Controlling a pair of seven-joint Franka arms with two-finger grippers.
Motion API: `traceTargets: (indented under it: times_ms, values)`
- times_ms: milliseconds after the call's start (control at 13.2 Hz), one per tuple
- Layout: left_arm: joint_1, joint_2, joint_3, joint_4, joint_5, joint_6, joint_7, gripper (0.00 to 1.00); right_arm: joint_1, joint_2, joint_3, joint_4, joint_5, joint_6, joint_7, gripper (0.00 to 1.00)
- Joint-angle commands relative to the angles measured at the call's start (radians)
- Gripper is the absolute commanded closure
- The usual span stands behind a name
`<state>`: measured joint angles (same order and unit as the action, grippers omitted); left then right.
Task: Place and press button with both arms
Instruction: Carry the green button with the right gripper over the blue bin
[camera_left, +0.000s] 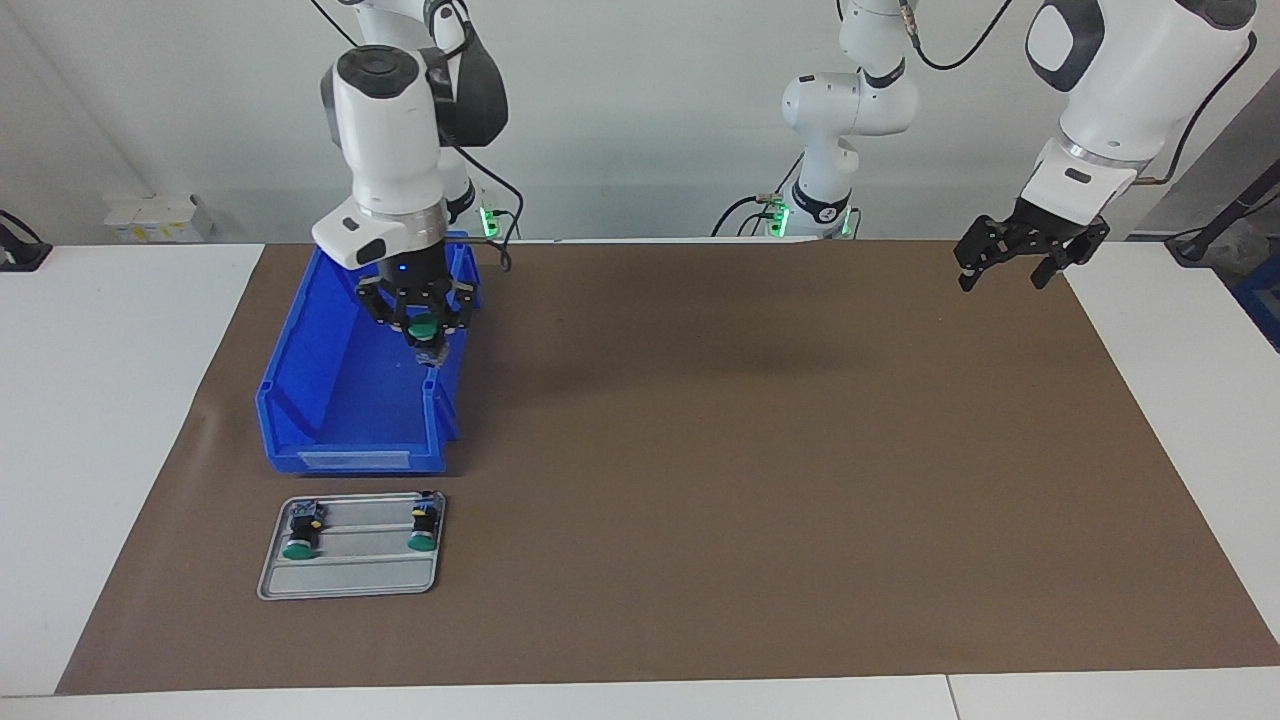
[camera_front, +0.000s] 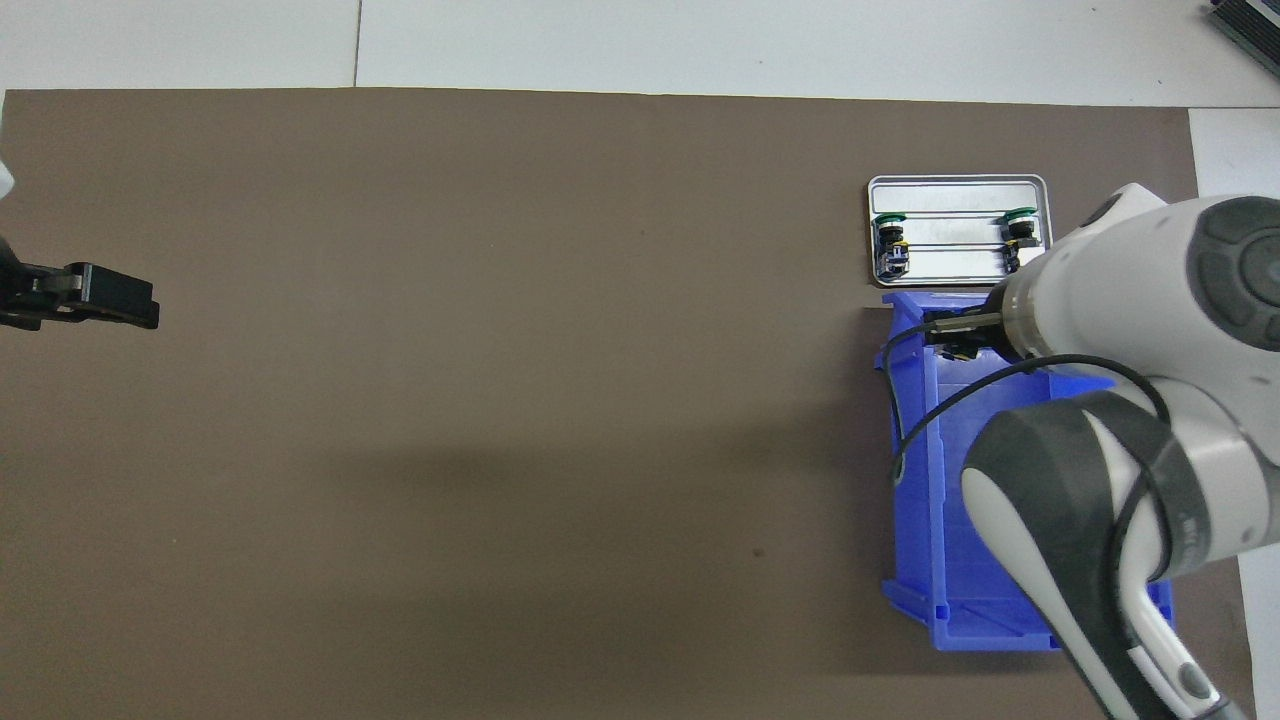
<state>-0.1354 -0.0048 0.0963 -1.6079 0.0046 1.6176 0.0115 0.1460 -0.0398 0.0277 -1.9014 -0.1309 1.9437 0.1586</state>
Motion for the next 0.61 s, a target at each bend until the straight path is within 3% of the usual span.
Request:
traceTargets:
  times_ms: [0, 228, 531]
  values:
    - [0.000, -0.027, 0.005, -0.029, -0.009, -0.002, 0.004, 0.00, -0.094, -0.022, 0.012, -0.064, 0.036, 0.029, -0.221, 1.00]
    - [0.000, -0.027, 0.005, -0.029, -0.009, -0.002, 0.004, 0.00, -0.166, 0.001, 0.011, -0.123, 0.053, 0.133, -0.396, 1.00]
    - [0.000, -0.027, 0.005, -0.029, -0.009, -0.002, 0.004, 0.00, -0.195, 0.090, 0.011, -0.146, 0.051, 0.239, -0.439, 1.00]
